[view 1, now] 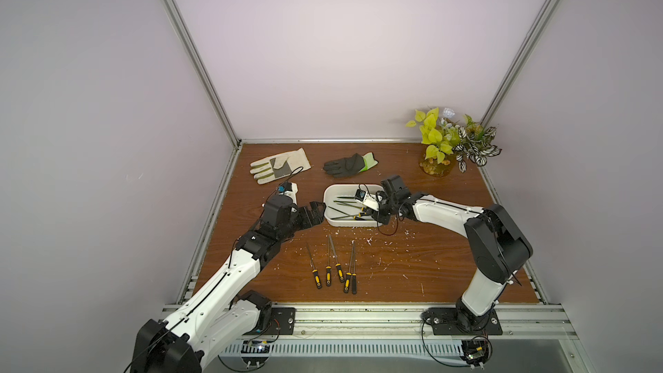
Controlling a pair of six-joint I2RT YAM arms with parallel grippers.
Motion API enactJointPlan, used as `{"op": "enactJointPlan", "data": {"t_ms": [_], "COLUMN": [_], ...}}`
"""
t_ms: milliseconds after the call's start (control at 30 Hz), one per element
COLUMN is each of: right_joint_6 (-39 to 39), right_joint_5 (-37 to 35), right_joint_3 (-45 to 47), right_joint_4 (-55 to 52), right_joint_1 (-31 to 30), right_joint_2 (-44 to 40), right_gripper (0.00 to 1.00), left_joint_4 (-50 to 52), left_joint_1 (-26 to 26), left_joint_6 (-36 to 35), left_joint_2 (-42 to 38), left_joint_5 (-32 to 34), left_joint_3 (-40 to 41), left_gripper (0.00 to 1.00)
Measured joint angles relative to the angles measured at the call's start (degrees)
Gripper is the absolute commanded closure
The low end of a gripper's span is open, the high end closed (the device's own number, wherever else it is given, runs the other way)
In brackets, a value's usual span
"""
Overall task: Put the file tool into the storage box
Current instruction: Place the file tool in the storage box.
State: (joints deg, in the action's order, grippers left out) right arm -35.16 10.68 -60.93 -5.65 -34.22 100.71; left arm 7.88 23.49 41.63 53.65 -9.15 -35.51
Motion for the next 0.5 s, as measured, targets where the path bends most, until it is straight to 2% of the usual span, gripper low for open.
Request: {"op": "enactJointPlan", "data": {"t_ms": [100,267,367,500], "right_joint_6": [0.9,4.0,8.2,17.7], "right_joint_5": [-1.2,-5.2,-7.5,-8.3], "right_joint_3": [-0.7,-2.5,-3.7,-4.1], "right_joint_4": [-0.4,-0.3,-0.2,-0.7], "right_joint_1": [0.0,0.0,0.0,-0.2], "right_joint_2": [0.0,0.0,-0.7,-4.7], "right_gripper": [0.59,0.57,0.57,0.57], "left_joint_4": [0.0,0.0,0.0,0.1], "left_joint_1": [0.0,0.0,0.0,0.0], "left_joint_6": [0.2,0.5,0.6,0.6], "left_joint_2": [0.1,-0.1,-0.2,0.3], "left_joint_5": [-0.1,-0.1,-0.2,-0.9], "left_joint_3": [0.0,0.0,0.0,0.0], "left_gripper": [0.0,0.0,0.0,0.0]}}
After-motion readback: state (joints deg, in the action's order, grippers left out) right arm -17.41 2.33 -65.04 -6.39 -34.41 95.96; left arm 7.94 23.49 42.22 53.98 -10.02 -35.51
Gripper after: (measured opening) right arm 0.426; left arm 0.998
